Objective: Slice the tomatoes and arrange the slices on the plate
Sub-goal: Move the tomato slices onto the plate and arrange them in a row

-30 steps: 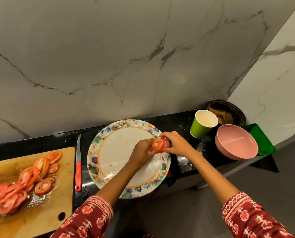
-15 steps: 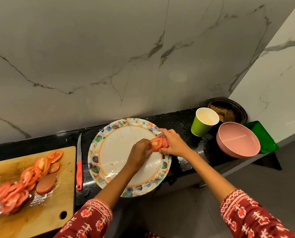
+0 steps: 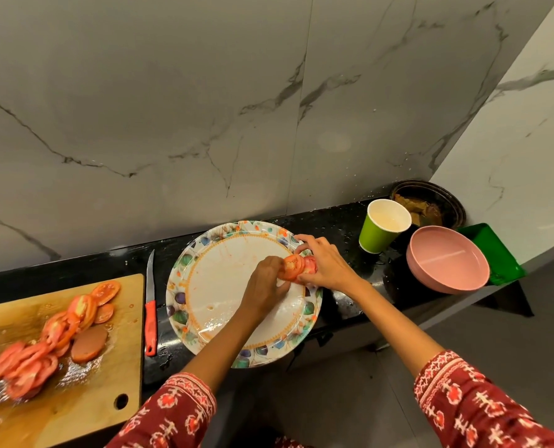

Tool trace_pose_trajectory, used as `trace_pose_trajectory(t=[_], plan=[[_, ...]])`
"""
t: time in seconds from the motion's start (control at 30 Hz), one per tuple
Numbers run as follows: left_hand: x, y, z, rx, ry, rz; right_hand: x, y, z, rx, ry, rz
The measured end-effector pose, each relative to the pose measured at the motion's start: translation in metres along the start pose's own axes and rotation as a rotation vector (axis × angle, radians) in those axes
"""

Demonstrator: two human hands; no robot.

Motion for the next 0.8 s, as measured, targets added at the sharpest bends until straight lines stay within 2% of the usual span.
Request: trace_pose_trajectory(t=[0.23, 0.43, 0.8], plan=[[-0.006, -0.002, 0.014, 0.164, -0.013, 0.115, -0.008, 0.002, -0.016, 0.019, 0.019, -0.074], [-0.004, -0.002, 0.014, 0.096, -0.008, -0.005, -0.013, 0.013, -0.007, -0.018, -0.049, 0.114], [-0.001, 0.0, 0.013, 0.057, 0.006, -0.079, -0.019, 0.011, -0.006, 0.03, -0.067, 0.112]])
Point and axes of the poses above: each hand's wrist, its own z-axis towards the middle knuckle, its own y-axis out of the back of the hand, x = y × z, the point moved 7 cm from there along z, towards the middle knuckle, and after that the axes turned 13 degrees about z, right-handed, at the moved point
